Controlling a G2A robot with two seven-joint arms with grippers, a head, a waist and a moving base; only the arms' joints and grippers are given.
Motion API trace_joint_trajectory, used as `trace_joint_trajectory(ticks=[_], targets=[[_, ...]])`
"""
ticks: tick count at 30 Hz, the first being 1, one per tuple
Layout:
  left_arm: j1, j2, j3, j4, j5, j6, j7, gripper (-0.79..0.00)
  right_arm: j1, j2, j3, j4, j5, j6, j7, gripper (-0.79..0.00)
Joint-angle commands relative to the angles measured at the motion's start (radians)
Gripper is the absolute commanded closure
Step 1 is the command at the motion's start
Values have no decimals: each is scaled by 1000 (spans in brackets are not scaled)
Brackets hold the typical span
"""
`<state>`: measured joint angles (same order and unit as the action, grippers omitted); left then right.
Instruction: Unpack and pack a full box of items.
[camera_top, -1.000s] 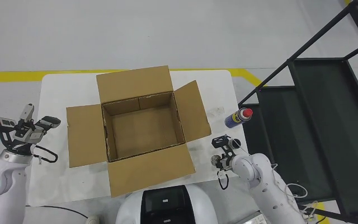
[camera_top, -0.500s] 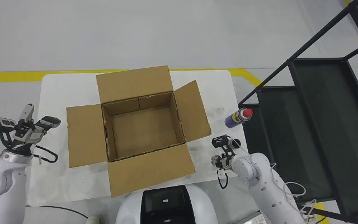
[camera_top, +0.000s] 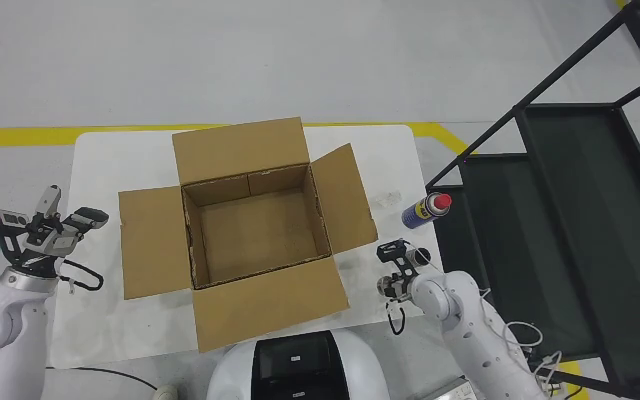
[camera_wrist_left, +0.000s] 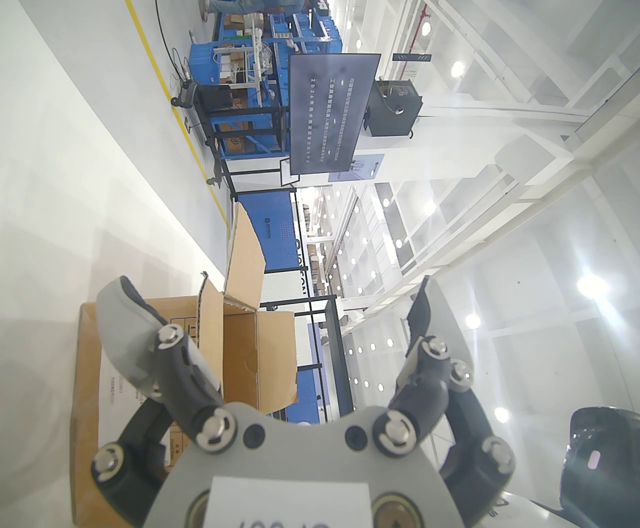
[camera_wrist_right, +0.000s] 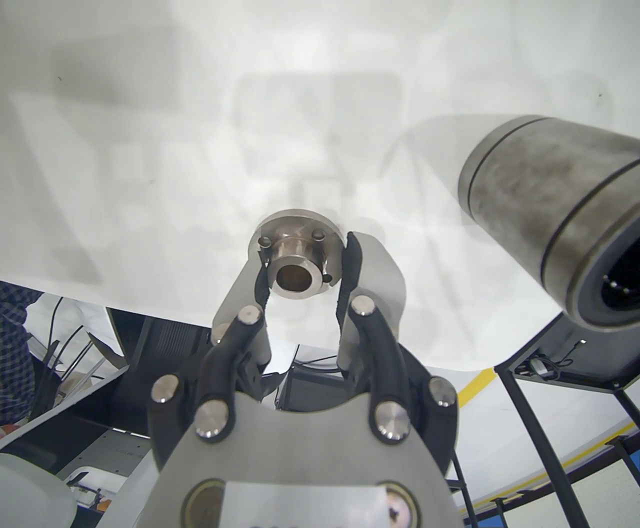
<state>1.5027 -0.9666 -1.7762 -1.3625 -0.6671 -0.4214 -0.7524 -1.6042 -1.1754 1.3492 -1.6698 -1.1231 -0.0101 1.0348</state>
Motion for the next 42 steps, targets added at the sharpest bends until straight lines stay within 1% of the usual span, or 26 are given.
trace_joint_trajectory(ticks=[1,7,11,14,17,20,24,27,31,34,39,42], targets=[[0,0,0,0,0,0,0,-785,1,1,-5,-2,-12,3,5,0],[0,0,0,0,0,0,0,-785,-7,5,-1,-51,-50,13,23,0],[0,0,0,0,0,0,0,-785,-38,12,28,-137,-61,13,50,0],[0,0,0,0,0,0,0,-785,-75,17,56,-216,-30,-11,79,0],[0,0,0,0,0,0,0,-785,-111,24,84,-306,9,-65,130,0],[0,0,0,0,0,0,0,-785,-142,32,111,-397,56,-119,211,0],[0,0,0,0,0,0,0,-785,-164,42,146,-513,105,-165,315,0],[0,0,0,0,0,0,0,-785,-163,47,169,-587,170,-187,363,0],[0,0,0,0,0,0,0,-785,-133,54,185,-665,238,-195,421,0],[0,0,0,0,0,0,0,-785,-76,57,177,-680,277,-198,442,0],[0,0,0,0,0,0,0,-785,70,58,103,-680,340,-177,487,0],[0,0,0,0,0,0,0,-785,158,57,30,-680,360,-147,501,0]])
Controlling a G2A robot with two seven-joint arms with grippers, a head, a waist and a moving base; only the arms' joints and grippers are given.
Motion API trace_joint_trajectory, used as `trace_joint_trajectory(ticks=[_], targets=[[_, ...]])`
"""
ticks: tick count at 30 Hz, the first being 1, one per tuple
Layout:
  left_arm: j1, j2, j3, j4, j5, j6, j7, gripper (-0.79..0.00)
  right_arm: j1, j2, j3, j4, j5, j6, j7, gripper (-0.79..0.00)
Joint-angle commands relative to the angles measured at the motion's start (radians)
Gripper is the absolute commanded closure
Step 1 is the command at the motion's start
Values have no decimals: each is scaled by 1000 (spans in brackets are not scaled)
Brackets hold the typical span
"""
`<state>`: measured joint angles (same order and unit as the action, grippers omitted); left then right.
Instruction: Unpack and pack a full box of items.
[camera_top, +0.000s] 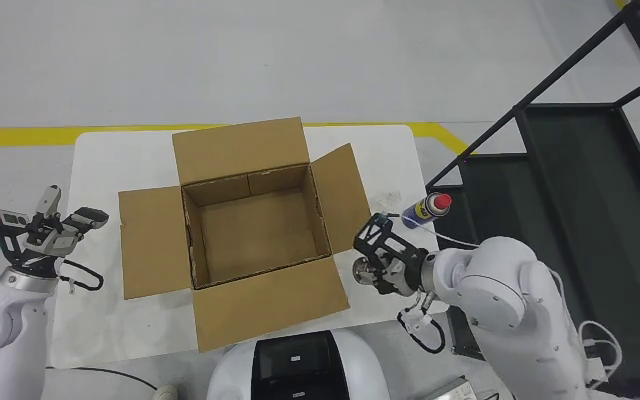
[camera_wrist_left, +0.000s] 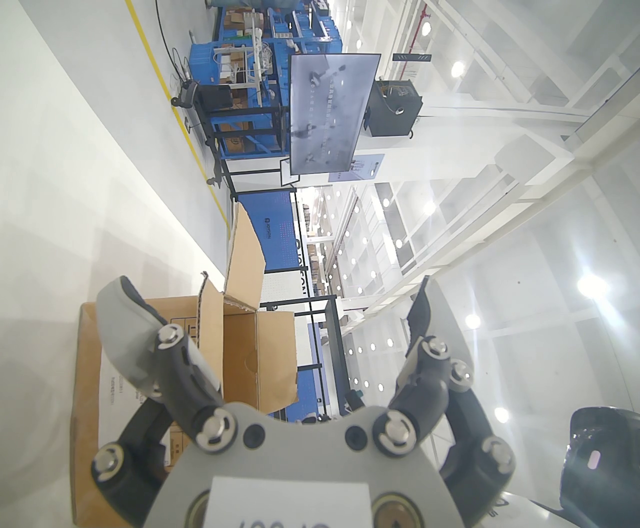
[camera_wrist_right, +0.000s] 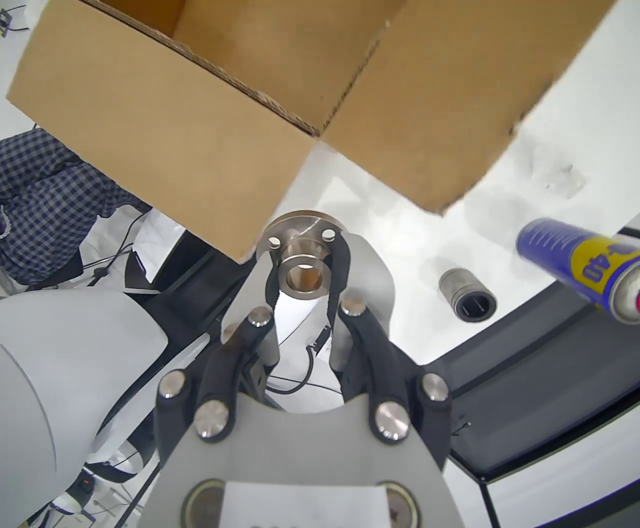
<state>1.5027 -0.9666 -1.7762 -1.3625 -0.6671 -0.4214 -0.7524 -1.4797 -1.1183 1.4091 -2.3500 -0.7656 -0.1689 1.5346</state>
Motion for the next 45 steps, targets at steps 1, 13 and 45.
trace_joint_trajectory(ticks=[1,13,45], targets=[[0,0,0,0,0,0,0,-785,58,-1,-57,0,-6,28,1,0],[0,0,0,0,0,0,0,-785,413,-46,-412,278,-75,147,-66,0],[0,0,0,0,0,0,0,-785,793,-264,-900,1021,-122,217,-363,0]])
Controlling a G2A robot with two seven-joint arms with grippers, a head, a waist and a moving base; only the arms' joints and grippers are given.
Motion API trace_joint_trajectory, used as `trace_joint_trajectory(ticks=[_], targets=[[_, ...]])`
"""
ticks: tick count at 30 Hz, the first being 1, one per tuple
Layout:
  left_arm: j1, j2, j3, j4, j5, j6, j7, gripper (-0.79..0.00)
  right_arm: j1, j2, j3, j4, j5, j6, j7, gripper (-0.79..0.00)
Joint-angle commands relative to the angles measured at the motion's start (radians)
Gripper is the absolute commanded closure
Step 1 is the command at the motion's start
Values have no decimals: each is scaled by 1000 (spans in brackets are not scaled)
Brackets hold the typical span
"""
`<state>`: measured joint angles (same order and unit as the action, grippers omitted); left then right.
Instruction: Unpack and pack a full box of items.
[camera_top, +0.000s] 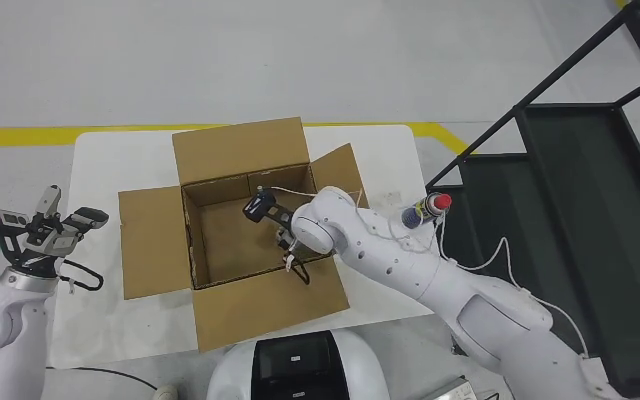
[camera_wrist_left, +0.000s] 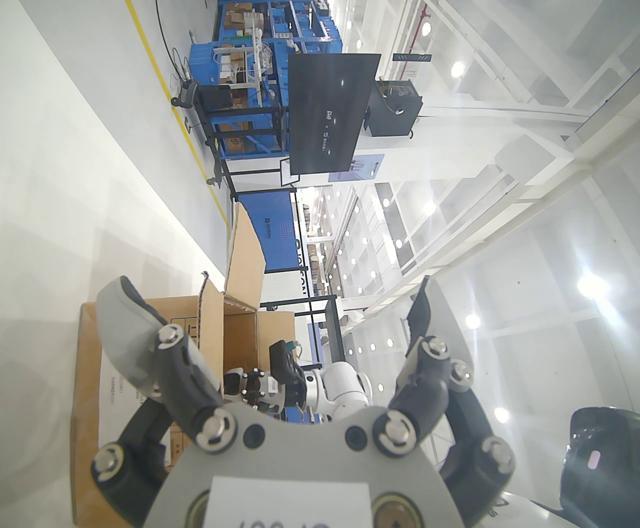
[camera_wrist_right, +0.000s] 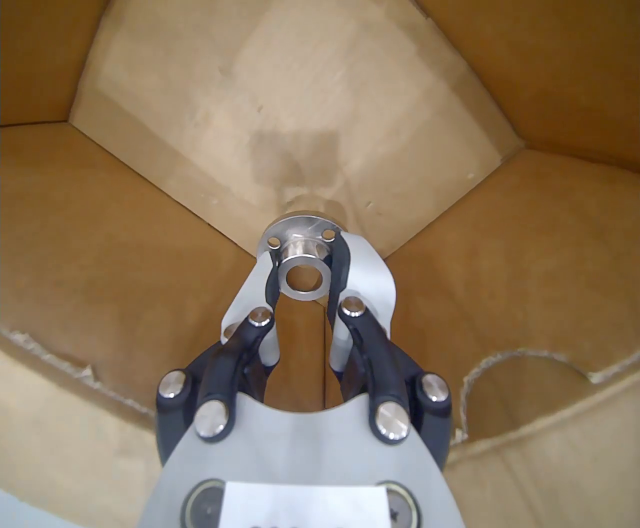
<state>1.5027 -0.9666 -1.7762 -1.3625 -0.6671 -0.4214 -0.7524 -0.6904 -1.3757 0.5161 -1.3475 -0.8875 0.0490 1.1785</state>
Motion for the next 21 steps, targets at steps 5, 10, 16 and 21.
trace_joint_trajectory(ticks=[5,10,16,21], targets=[[0,0,0,0,0,0,0,-785,23,-34,-21,89,6,4,-38,0],[0,0,0,0,0,0,0,-785,39,-57,-28,132,10,6,-55,-662],[0,0,0,0,0,0,0,-785,46,-75,-27,163,6,9,-65,-785],[0,0,0,0,0,0,0,-785,35,-66,30,100,39,5,-48,-785]])
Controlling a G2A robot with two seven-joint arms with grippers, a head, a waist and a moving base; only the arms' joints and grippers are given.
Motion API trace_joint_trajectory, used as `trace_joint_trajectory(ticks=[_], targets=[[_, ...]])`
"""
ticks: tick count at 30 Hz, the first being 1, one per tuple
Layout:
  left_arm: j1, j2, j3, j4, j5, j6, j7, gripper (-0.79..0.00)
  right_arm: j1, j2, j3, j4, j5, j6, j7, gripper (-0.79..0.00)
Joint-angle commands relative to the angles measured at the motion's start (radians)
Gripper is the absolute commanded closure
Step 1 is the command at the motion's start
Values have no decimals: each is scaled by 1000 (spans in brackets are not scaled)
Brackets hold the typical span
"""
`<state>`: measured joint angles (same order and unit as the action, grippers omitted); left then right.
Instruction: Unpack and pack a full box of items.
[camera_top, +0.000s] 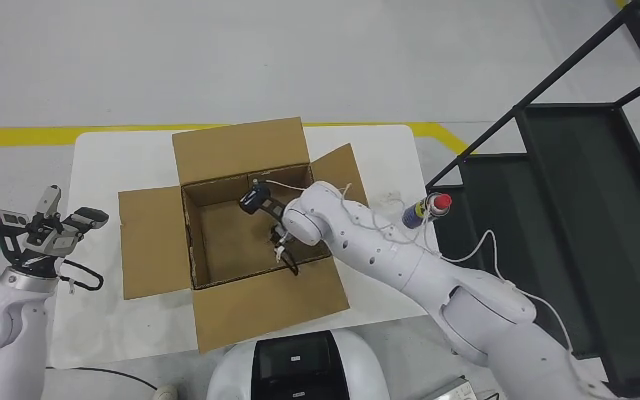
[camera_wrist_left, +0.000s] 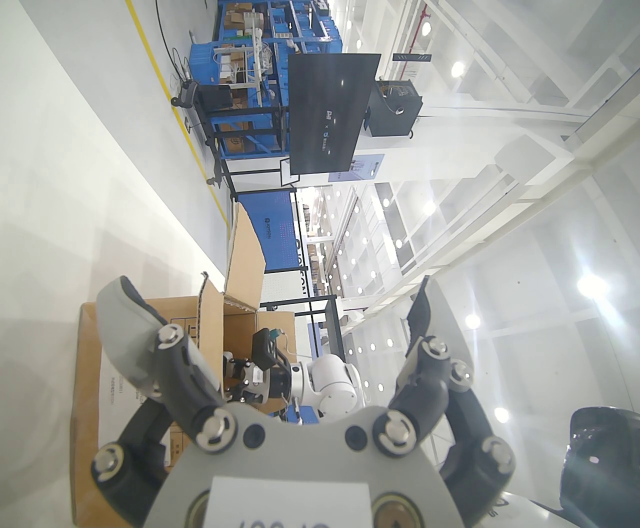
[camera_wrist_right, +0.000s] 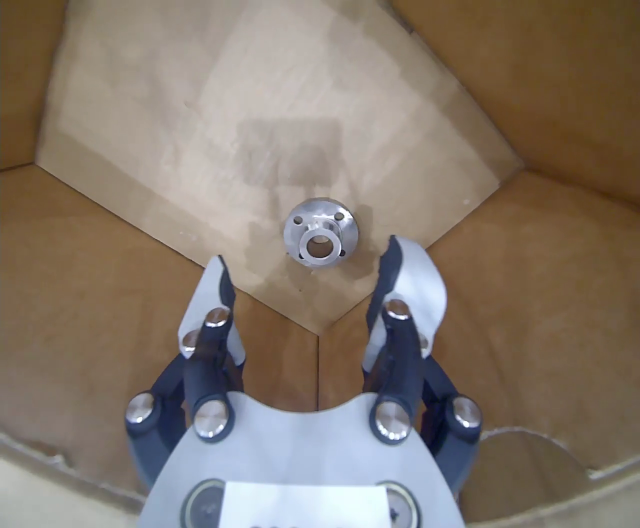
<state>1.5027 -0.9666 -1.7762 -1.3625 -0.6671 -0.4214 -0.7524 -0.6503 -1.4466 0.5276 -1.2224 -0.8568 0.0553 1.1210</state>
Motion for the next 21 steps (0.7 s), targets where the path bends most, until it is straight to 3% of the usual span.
trace_joint_trajectory(ticks=[1,6,13,21], targets=[[0,0,0,0,0,0,0,-785,-12,12,39,-55,16,-2,18,-785],[0,0,0,0,0,0,0,-785,-93,67,177,-281,34,-35,99,-785],[0,0,0,0,0,0,0,-785,-295,154,413,-654,2,-147,216,-785],[0,0,0,0,0,0,0,-785,-532,216,705,-935,44,-191,280,-785]])
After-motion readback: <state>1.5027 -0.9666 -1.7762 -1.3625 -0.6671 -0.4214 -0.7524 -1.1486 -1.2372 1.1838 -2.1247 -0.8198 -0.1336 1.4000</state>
